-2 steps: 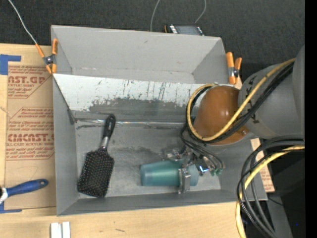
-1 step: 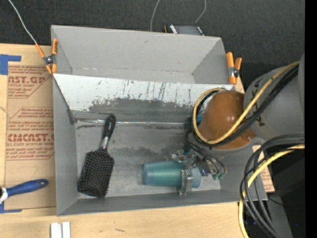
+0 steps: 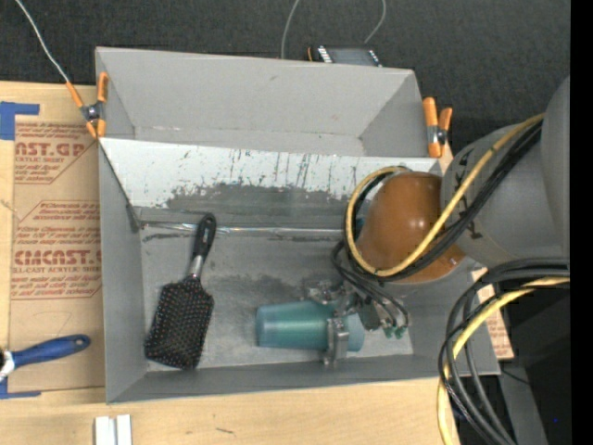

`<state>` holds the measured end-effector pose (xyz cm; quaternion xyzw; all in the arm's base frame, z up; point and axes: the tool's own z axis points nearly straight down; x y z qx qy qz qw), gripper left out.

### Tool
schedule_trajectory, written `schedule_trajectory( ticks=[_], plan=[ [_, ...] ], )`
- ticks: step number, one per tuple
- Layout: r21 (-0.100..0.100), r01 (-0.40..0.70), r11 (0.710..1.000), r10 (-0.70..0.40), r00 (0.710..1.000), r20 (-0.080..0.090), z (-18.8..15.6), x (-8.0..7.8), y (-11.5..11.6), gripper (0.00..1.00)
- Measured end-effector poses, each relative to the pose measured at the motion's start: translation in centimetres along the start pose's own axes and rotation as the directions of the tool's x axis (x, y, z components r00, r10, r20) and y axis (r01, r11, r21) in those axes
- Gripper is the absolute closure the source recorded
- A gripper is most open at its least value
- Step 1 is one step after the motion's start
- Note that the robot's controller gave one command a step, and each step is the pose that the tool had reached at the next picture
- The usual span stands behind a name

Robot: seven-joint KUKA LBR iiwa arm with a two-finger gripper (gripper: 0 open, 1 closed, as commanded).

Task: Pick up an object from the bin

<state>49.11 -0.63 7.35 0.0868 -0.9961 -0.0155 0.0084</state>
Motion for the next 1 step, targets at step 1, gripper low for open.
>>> schedule_trajectory(
  ticks=[1],
  plan=[
    [0.003,0.002,1.000,-0.002,1.000,0.000,-0.01,-0.25,0.59,1.00]
  ],
)
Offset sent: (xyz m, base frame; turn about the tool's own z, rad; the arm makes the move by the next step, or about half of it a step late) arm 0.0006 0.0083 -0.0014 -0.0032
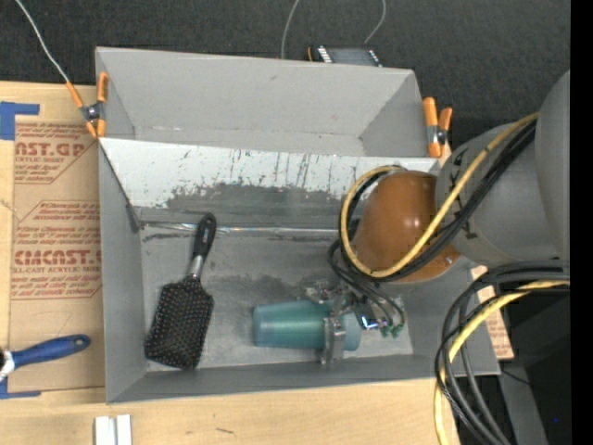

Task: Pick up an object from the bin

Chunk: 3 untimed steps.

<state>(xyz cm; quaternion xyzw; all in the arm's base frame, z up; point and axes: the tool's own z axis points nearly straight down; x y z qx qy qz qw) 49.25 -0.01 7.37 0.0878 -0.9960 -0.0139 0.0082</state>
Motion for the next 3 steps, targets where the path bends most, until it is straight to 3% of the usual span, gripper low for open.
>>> schedule_trajectory(
  ticks=[3],
  plan=[
    [0.001,0.000,1.000,0.000,1.000,0.000,0.00,0.00,0.00,1.00]
  ],
)
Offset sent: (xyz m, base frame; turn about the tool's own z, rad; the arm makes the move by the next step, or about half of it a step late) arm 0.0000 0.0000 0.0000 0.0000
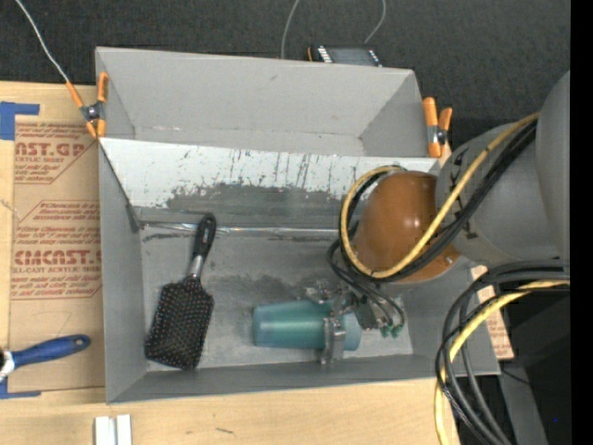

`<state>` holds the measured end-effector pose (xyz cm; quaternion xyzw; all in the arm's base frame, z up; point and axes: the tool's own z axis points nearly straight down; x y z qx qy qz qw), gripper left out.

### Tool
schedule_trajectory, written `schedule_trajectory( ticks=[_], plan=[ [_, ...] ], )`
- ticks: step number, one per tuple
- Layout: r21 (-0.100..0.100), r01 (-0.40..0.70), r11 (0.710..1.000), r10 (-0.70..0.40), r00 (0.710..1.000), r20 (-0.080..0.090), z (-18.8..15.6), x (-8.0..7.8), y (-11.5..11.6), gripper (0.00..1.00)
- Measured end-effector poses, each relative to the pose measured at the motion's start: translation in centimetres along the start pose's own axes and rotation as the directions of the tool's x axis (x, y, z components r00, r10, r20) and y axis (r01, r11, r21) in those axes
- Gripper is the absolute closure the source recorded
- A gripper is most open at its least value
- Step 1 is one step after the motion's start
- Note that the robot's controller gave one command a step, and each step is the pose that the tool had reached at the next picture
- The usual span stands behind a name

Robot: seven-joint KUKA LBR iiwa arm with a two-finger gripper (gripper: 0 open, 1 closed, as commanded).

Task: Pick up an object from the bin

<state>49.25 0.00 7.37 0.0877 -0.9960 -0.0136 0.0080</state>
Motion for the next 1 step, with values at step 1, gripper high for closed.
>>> schedule_trajectory(
  ticks=[1],
  plan=[
    [0.000,-0.005,1.000,0.005,1.000,0.008,0.04,0.23,-0.05,1.00]
  ],
)
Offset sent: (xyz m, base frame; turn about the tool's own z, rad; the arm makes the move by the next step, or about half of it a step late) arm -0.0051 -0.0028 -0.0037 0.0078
